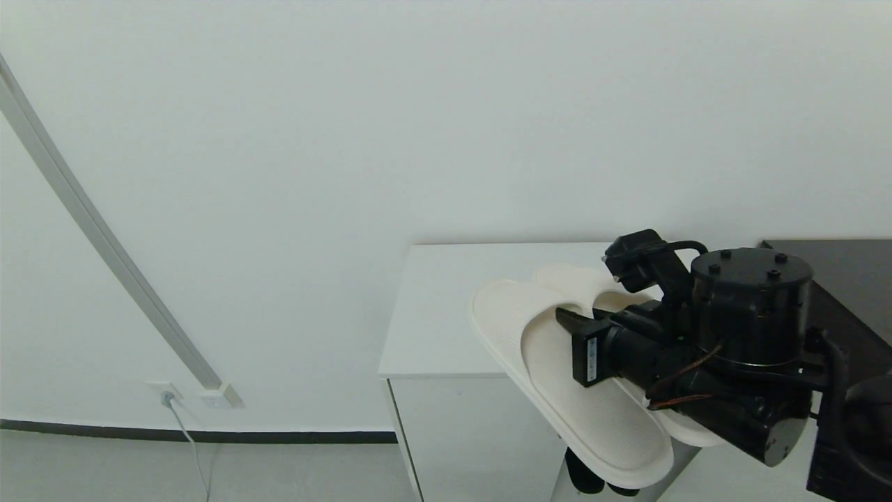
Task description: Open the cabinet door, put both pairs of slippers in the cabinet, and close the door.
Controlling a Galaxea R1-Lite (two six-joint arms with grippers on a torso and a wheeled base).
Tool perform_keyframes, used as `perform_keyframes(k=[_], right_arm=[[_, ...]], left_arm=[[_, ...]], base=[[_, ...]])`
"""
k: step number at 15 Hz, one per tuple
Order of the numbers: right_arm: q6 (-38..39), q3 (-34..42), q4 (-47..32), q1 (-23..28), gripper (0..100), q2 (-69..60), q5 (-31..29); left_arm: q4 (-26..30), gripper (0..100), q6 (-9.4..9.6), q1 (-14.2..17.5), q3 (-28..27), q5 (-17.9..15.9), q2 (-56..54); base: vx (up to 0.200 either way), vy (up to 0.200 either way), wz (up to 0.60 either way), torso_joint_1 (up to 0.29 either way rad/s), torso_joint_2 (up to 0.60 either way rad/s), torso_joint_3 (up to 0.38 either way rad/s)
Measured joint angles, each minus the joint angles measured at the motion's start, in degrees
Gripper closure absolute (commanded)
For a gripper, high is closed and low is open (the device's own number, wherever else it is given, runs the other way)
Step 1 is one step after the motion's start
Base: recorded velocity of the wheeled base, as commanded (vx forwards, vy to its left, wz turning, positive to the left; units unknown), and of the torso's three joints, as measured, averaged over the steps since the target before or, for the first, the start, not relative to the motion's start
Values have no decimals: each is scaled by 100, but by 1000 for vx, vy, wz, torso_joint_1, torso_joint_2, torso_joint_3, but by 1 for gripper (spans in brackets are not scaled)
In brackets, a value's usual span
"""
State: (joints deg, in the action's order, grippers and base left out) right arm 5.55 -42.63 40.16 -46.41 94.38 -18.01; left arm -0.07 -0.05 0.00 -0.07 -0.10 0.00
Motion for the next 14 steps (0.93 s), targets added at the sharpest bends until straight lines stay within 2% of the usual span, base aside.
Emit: perform_keyframes(k=[11, 14], right_arm=[[-40, 165, 10, -85, 100, -179, -9], [-76, 208, 13, -96, 100, -182, -20]], left_arm=[[-2, 100, -2, 0, -4, -12, 0], [-2, 100, -2, 0, -2, -9, 0]], base=[[-200, 0, 0, 1, 1, 3], [0, 0, 0, 0, 0, 0]])
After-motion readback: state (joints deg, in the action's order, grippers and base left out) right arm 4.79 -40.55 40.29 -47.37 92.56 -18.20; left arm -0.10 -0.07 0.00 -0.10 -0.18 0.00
